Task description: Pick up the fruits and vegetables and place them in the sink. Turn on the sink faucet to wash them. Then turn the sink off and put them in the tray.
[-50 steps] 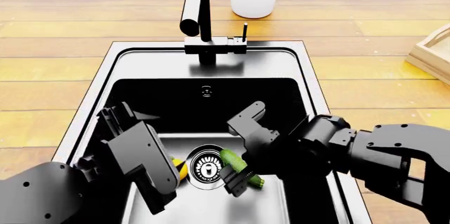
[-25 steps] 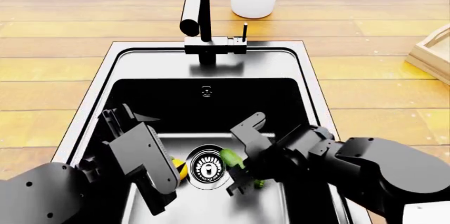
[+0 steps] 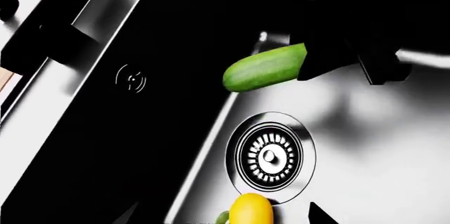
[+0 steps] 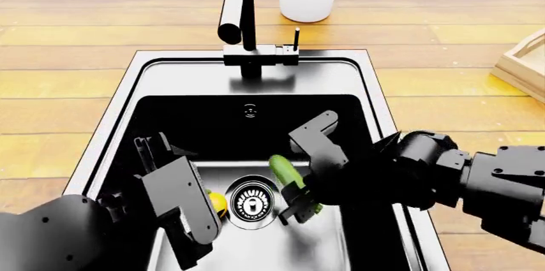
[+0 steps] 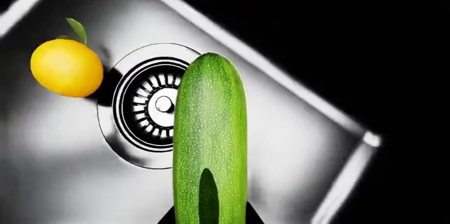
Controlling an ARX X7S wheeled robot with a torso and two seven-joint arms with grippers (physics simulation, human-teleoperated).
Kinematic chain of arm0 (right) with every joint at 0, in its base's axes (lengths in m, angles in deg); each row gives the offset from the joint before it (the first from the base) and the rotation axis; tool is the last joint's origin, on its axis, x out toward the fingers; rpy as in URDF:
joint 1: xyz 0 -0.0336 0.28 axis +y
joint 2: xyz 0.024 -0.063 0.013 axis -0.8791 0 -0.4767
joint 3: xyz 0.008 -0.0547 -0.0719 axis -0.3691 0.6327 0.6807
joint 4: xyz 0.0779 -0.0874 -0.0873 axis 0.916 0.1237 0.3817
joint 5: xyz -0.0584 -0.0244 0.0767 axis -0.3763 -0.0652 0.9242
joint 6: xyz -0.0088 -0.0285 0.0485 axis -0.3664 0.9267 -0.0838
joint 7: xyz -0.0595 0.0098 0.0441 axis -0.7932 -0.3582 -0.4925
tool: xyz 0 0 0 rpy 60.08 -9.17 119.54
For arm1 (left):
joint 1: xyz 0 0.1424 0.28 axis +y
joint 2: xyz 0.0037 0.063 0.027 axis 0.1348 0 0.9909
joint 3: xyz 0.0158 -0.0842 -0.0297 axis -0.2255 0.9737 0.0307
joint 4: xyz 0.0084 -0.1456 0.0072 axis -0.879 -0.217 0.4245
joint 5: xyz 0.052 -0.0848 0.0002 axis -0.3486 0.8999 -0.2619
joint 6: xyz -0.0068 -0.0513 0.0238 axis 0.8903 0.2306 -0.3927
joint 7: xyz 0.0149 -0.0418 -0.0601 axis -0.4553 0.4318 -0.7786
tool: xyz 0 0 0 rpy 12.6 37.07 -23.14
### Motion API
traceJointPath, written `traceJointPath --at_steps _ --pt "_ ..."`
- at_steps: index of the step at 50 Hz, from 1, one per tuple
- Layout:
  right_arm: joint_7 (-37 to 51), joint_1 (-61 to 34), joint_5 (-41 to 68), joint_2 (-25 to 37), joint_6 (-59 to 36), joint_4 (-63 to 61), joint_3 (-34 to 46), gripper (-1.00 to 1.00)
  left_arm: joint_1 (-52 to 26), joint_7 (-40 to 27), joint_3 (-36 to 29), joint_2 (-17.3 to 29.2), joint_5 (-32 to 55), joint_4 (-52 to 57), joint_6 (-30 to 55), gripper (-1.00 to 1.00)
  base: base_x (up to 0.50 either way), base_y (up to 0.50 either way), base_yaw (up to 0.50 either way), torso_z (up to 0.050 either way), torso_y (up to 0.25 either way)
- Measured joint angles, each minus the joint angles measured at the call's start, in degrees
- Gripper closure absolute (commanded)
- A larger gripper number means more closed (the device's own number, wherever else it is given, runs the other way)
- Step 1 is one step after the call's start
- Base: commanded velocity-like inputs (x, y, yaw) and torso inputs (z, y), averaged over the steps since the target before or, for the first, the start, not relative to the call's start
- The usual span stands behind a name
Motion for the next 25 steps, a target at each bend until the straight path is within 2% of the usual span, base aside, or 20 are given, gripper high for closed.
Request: traceJointPath --at_steps 25 --pt "8.49 -5.6 4.27 14.82 5.29 -24.68 -8.26 1.0 -8.22 5.81 -14.21 -8.96 -11.07 -15.43 0.16 -1.0 0.0 0.0 0.0 0.0 0.0"
